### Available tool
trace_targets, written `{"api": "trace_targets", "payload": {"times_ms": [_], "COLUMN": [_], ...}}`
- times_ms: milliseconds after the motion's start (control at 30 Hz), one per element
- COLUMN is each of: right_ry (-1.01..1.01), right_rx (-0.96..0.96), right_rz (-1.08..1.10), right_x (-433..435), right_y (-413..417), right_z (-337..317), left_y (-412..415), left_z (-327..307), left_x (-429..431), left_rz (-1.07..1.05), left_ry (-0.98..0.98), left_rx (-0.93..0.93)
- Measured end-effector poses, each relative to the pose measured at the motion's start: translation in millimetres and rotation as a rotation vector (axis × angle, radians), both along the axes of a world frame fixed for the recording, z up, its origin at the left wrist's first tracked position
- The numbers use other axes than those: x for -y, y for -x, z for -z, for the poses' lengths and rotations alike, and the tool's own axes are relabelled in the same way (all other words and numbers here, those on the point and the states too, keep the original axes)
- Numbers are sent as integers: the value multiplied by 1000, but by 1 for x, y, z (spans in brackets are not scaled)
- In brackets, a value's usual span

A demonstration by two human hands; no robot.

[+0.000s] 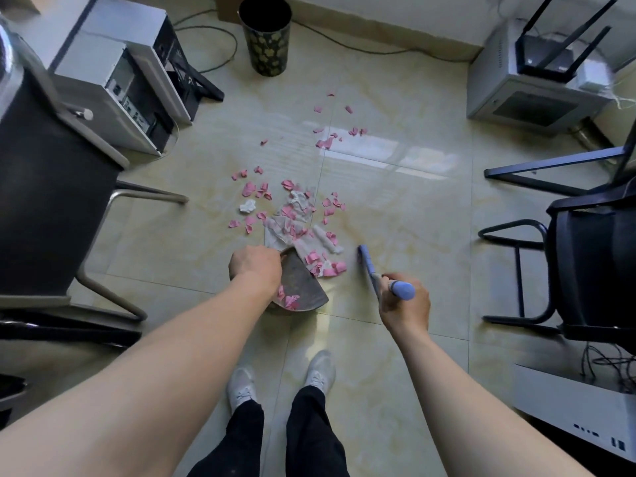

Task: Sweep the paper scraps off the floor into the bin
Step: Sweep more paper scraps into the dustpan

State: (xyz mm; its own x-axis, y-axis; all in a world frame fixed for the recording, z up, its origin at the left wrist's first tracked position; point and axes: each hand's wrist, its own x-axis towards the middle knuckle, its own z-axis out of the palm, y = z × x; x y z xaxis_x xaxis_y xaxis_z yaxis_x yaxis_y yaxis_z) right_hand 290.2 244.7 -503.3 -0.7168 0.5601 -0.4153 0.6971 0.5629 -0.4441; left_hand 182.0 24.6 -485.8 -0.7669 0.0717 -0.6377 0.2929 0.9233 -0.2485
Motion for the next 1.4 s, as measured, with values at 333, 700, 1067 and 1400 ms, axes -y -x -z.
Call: {"api": "trace_targets", "payload": {"times_ms": [333,700,1067,1400], "right_ry": [138,201,26,310], "right_rx": [74,-90,67,16], "right_rz": [-378,88,-571,-485], "right_x": [-9,-6,22,-3], "right_y": [-18,0,-6,-22], "right_z": [-28,-47,-20,-52], "left_y": [4,-2,-13,-20], "left_z": [-6,-12,-7,-11], "left_x": [-18,-7,8,14], "left_rz": [-6,-23,-47,-54], "left_ry": [18,26,21,24], "left_rx": [-17,-3,-4,12]}}
